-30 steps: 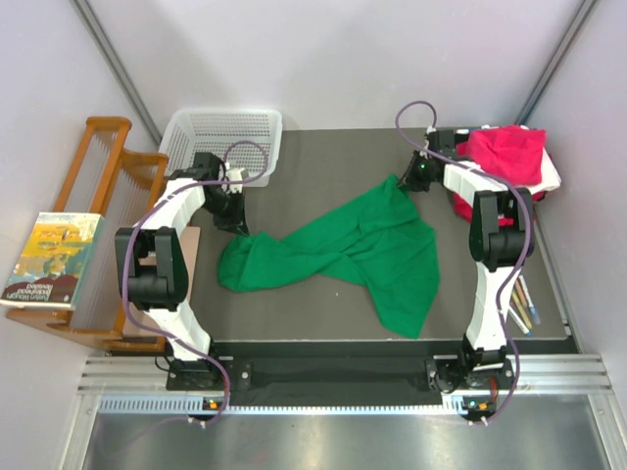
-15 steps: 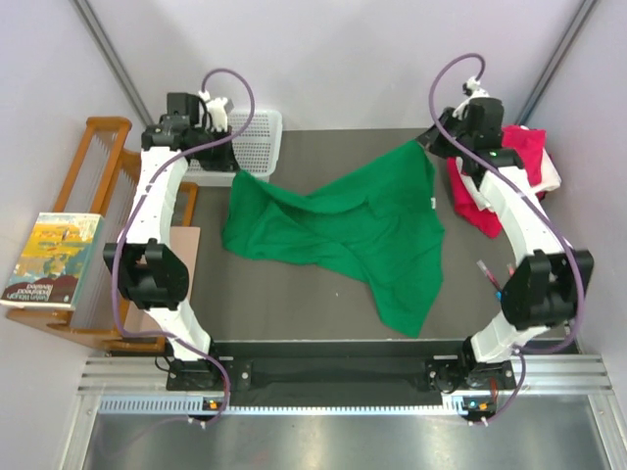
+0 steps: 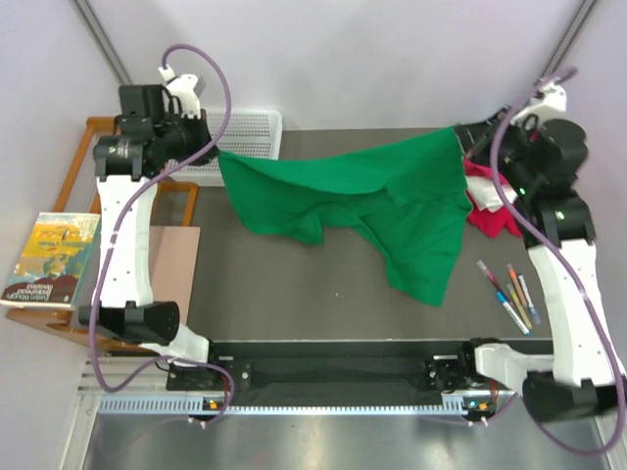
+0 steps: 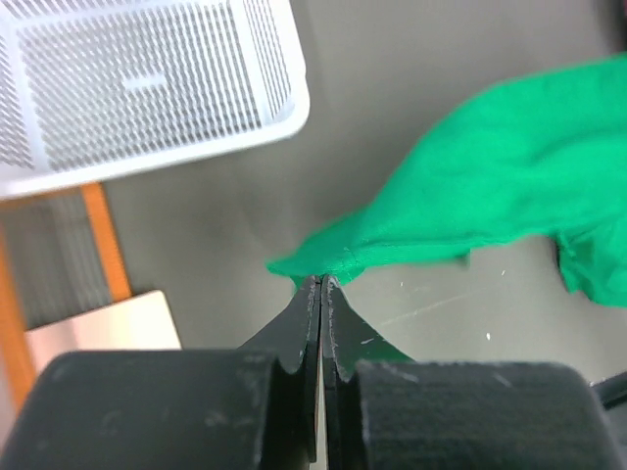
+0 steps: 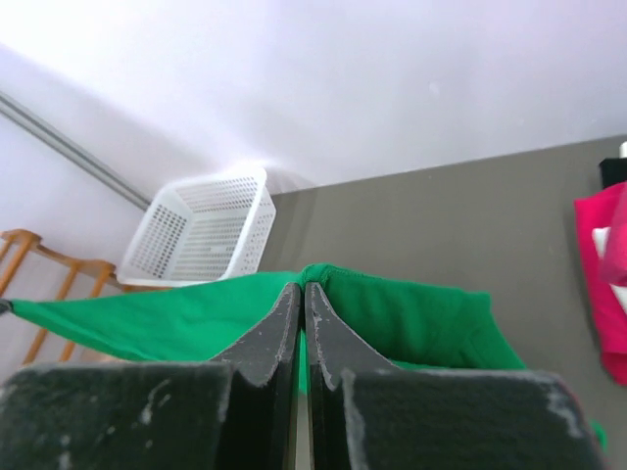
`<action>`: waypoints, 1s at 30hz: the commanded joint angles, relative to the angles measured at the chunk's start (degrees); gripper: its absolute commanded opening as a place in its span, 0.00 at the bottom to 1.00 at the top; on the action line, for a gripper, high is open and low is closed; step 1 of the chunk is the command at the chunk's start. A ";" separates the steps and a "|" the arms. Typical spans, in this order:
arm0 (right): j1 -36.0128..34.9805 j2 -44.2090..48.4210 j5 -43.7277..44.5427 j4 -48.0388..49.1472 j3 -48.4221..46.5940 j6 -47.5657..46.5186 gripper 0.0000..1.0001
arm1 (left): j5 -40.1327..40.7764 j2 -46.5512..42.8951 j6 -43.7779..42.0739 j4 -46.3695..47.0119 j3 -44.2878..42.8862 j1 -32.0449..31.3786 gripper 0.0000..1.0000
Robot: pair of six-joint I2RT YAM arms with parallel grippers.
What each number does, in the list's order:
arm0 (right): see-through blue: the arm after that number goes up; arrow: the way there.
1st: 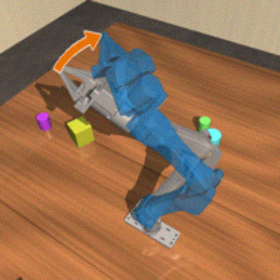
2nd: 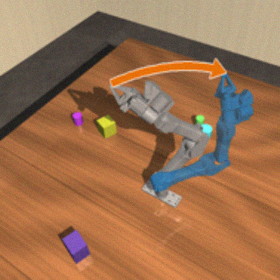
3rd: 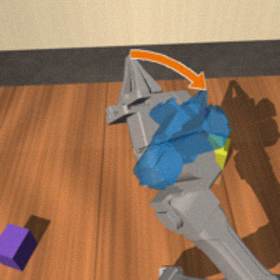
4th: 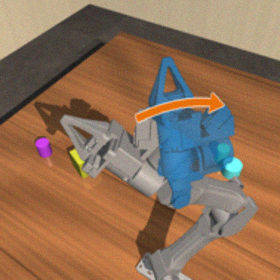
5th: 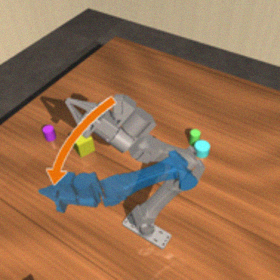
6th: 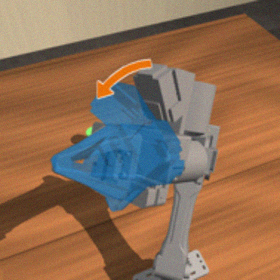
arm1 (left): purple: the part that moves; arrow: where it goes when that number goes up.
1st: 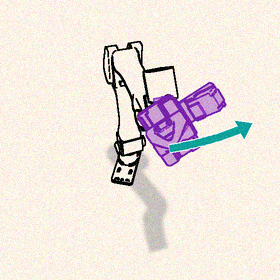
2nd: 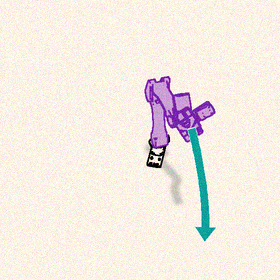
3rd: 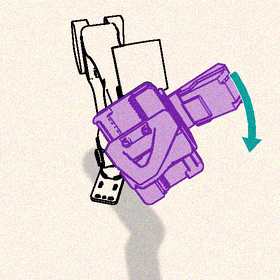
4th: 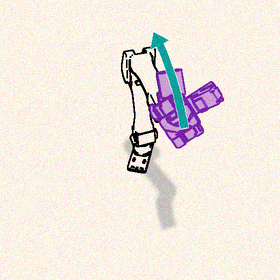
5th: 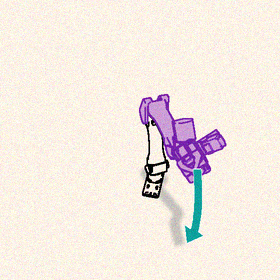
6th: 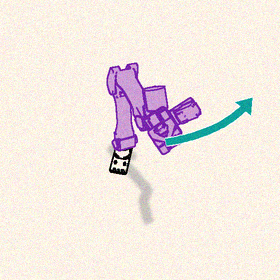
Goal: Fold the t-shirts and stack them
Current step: Flatten the tshirt out
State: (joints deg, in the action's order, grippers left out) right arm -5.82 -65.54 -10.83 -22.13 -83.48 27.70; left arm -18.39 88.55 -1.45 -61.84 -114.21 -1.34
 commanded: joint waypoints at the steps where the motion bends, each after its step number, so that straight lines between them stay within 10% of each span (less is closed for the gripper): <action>1: 0.20 10.24 4.15 -2.65 -0.19 -1.95 0.00 | 1.08 -5.76 -0.22 -4.49 -11.34 -0.15 0.00; 20: -5.60 32.75 16.19 -14.25 -19.16 -7.84 0.00 | 5.83 -22.28 -5.67 -0.91 -17.36 -0.06 0.00; 30: -6.13 31.79 18.39 -16.18 -6.71 -6.26 0.00 | 7.67 -23.34 -5.05 4.09 -6.30 -0.15 0.00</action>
State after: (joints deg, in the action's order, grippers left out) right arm -11.16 -30.33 4.89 -36.14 -96.25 20.97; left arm -13.41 64.93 -6.57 -63.44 -125.43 -1.52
